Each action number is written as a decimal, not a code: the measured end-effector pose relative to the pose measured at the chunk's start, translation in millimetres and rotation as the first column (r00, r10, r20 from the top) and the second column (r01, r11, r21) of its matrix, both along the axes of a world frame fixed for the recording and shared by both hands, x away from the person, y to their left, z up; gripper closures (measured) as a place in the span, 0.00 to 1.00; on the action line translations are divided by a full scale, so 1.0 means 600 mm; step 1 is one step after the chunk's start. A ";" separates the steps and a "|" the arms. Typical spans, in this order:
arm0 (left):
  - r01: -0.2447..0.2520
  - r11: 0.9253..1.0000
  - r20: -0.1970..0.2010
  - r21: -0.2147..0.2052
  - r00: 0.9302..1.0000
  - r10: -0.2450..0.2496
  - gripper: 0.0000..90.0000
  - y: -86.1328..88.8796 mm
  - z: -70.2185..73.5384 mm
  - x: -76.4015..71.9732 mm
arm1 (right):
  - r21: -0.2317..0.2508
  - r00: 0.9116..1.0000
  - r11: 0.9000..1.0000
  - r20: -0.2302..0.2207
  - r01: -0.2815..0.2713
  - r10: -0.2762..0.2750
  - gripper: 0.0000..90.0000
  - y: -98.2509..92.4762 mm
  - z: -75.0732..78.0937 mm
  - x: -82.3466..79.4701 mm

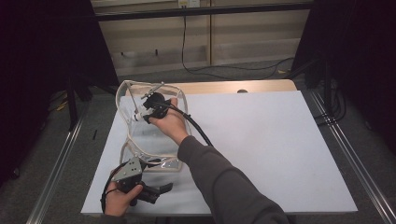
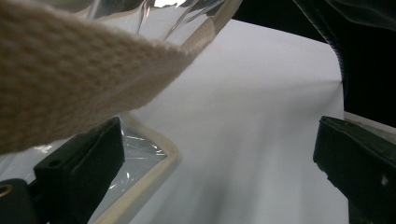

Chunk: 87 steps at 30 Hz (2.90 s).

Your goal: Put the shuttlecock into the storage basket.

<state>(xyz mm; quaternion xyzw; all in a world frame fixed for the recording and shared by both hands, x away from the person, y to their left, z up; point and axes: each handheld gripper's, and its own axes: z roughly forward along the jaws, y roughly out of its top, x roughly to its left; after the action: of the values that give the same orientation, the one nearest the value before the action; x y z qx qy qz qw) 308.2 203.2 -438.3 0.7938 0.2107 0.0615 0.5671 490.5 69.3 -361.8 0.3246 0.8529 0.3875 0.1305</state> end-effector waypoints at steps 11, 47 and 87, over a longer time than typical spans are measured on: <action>-0.004 1.000 -0.003 0.000 1.000 0.004 0.02 0.000 0.000 -0.001 | 0.015 0.999 0.999 0.017 0.051 -0.051 0.22 -0.010 0.017 -0.001; 0.001 1.000 -0.003 -0.003 1.000 -0.001 0.02 -0.004 0.001 -0.003 | 0.114 0.998 0.991 -0.003 -0.069 0.070 0.07 -0.057 0.125 -0.052; 0.001 1.000 0.002 0.008 1.000 -0.001 0.02 -0.006 0.003 -0.002 | 0.167 0.988 0.973 0.015 -0.156 0.156 0.05 -0.146 0.176 -0.106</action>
<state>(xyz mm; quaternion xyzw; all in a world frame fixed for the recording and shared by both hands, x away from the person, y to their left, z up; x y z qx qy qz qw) 306.9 199.7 -436.6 0.7962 0.2096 0.0631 0.5641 426.7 -18.5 -256.2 0.2661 0.8400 0.4673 0.0724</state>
